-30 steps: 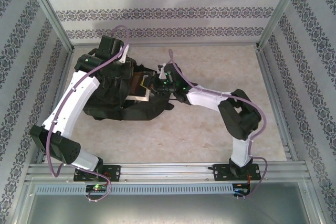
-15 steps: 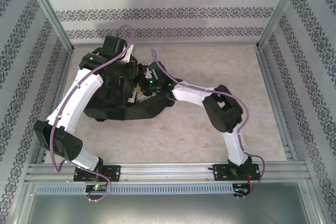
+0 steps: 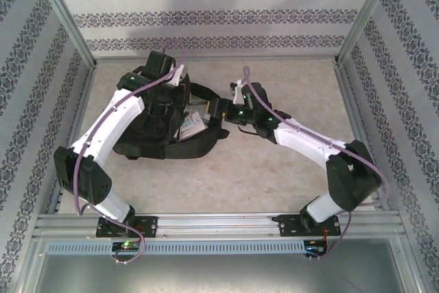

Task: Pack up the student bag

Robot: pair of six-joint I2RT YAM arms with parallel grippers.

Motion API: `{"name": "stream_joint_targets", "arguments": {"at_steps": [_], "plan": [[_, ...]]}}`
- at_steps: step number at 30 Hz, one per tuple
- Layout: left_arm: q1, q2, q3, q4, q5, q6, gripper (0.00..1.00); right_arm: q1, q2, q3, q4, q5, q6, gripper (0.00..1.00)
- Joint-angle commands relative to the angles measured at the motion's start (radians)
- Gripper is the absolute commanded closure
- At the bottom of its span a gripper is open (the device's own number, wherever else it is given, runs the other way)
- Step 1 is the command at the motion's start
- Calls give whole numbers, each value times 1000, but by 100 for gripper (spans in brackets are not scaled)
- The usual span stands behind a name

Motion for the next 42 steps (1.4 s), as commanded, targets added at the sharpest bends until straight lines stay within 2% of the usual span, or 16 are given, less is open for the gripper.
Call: {"name": "stream_joint_targets", "arguments": {"at_steps": [1, 7, 9, 11, 15, 18, 19, 22, 24, 29, 33, 38, 42], "plan": [[-24, 86, 21, 81, 60, -47, 98, 1, -101, -52, -70, 118, -58, 53], [-66, 244, 58, 174, 141, -156, 95, 65, -237, -130, -116, 271, 32, 58], [-76, 287, 76, 209, 165, -200, 91, 91, -249, -123, -179, 336, 115, 65], [-83, 325, 99, 232, 177, -240, 82, 116, -245, -105, -237, 370, 205, 74], [-86, 329, 112, 282, 223, -301, 58, 190, -208, -79, -232, 334, 296, 78], [-80, 227, 80, 286, 185, -299, 46, 253, -158, -27, -249, 314, 334, 67], [-73, 180, 62, 286, 180, -299, 44, 275, -135, -5, -245, 302, 344, 62], [-44, 25, -1, 267, 140, -304, 38, 334, -55, 51, -207, 261, 373, 54], [-16, -93, -52, 244, 101, -305, 34, 372, 8, 82, -154, 239, 392, 51], [107, -355, -201, 144, -113, -391, 32, 451, 193, 228, -146, 243, 425, 45], [192, -528, -328, 148, -190, -440, 28, 478, 322, 323, -135, 243, 471, 37], [254, -605, -379, 125, -174, -443, 25, 493, 408, 370, -109, 245, 522, 39], [263, -624, -407, 136, -156, -470, 25, 494, 430, 361, -112, 281, 556, 49]]}}
